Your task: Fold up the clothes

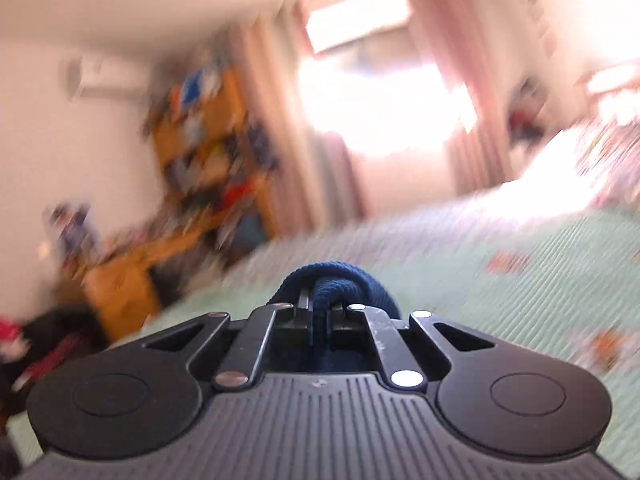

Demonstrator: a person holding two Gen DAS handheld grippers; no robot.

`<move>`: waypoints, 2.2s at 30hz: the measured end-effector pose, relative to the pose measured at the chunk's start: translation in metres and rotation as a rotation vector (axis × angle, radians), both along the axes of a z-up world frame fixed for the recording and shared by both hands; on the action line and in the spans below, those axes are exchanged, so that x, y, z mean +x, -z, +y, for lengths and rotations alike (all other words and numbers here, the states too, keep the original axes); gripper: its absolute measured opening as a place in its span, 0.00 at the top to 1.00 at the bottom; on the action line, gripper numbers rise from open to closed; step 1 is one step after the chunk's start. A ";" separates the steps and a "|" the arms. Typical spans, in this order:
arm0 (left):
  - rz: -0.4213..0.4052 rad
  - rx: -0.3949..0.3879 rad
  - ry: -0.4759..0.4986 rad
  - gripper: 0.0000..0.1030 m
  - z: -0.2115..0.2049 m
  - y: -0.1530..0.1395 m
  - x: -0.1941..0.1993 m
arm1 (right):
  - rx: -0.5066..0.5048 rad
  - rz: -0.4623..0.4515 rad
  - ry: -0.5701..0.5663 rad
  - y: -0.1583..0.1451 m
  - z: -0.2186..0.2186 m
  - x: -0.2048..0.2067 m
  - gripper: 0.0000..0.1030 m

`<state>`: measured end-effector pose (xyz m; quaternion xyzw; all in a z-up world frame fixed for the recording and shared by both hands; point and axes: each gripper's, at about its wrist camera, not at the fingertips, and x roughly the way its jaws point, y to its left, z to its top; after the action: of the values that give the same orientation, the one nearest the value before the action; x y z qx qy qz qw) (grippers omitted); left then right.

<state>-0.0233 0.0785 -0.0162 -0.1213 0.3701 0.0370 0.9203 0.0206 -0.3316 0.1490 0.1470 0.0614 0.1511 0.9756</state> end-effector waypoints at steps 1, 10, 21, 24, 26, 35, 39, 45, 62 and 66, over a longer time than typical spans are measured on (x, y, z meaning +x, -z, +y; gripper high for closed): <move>-0.006 -0.001 0.003 0.03 -0.002 -0.002 -0.002 | -0.004 -0.027 0.068 -0.012 -0.018 -0.010 0.94; -0.014 0.013 0.066 0.03 -0.025 -0.009 -0.010 | -0.073 0.422 0.419 0.092 -0.116 -0.021 0.75; 0.036 0.008 0.067 0.03 -0.030 0.003 0.001 | -0.074 0.544 -0.150 0.179 0.002 -0.058 0.36; 0.042 0.005 0.082 0.03 -0.032 0.007 0.003 | -0.028 0.580 -0.151 0.188 0.009 -0.051 0.35; 0.050 0.014 0.095 0.03 -0.036 0.010 0.005 | -0.026 0.589 -0.150 0.192 0.013 -0.051 0.34; 0.091 0.061 0.157 0.03 -0.067 0.019 0.013 | -0.272 0.452 -0.149 0.189 0.044 -0.052 0.73; 0.101 0.076 0.168 0.03 -0.074 0.021 0.016 | -0.293 0.328 -0.104 0.168 0.041 -0.051 0.84; 0.094 0.085 0.151 0.03 -0.072 0.017 0.018 | -0.276 0.080 0.084 0.102 0.010 -0.037 0.85; 0.065 0.069 0.088 0.03 -0.057 0.013 0.023 | -0.085 0.270 0.292 0.172 -0.097 -0.038 0.50; 0.062 0.044 0.013 0.03 -0.037 0.012 0.024 | -0.268 0.238 0.012 0.167 -0.021 -0.033 0.30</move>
<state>0.0010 0.0417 -0.0281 -0.0975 0.3982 0.0430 0.9111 -0.0127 -0.3528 -0.0181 0.0326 0.1950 0.1171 0.9732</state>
